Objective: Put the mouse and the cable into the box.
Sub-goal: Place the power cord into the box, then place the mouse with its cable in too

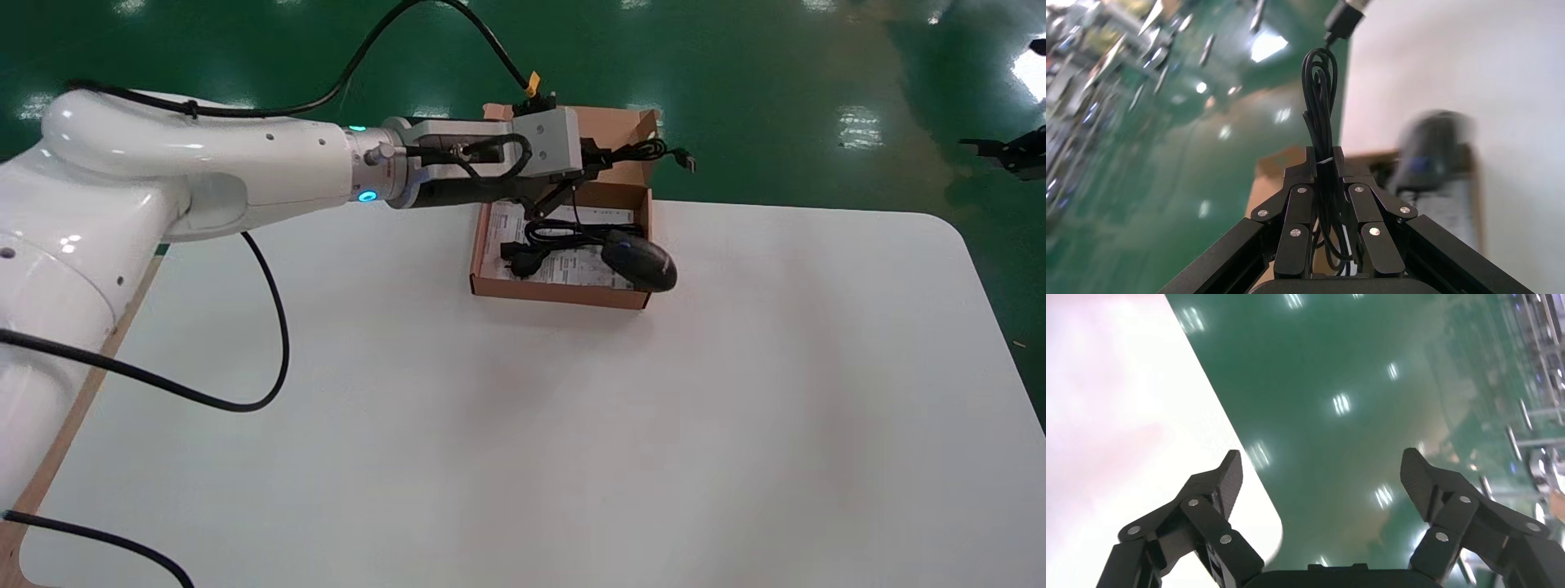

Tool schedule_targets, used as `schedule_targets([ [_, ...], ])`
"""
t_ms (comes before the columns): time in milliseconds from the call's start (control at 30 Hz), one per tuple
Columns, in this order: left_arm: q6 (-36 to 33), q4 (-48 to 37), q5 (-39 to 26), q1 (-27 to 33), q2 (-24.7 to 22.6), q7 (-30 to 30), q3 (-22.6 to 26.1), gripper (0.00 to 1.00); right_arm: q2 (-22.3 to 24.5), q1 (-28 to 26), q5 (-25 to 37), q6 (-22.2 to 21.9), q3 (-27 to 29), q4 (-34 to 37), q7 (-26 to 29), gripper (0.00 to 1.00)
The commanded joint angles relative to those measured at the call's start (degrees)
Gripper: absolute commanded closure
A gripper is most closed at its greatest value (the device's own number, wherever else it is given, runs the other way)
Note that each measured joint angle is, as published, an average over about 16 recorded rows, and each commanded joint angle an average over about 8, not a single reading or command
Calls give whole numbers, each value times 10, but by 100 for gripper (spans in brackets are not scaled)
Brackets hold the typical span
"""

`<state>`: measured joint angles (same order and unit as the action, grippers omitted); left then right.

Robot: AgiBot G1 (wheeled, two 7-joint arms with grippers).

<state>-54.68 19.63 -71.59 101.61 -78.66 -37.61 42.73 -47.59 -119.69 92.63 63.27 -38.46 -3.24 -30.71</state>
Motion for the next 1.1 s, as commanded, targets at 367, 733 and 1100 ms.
schedule_targets([
  [367, 119, 12, 48, -24, 2, 58, 85, 100, 23, -3, 10, 15, -7, 4, -11, 0],
  [733, 100, -20, 127, -67, 5, 165, 116, 99, -2, 6, -4, 19, 2, -9, -28, 0],
  [1100, 93, -32, 136, -68, 6, 201, 150, 0, 1, 15, -8, 29, 5, -18, -41, 0],
])
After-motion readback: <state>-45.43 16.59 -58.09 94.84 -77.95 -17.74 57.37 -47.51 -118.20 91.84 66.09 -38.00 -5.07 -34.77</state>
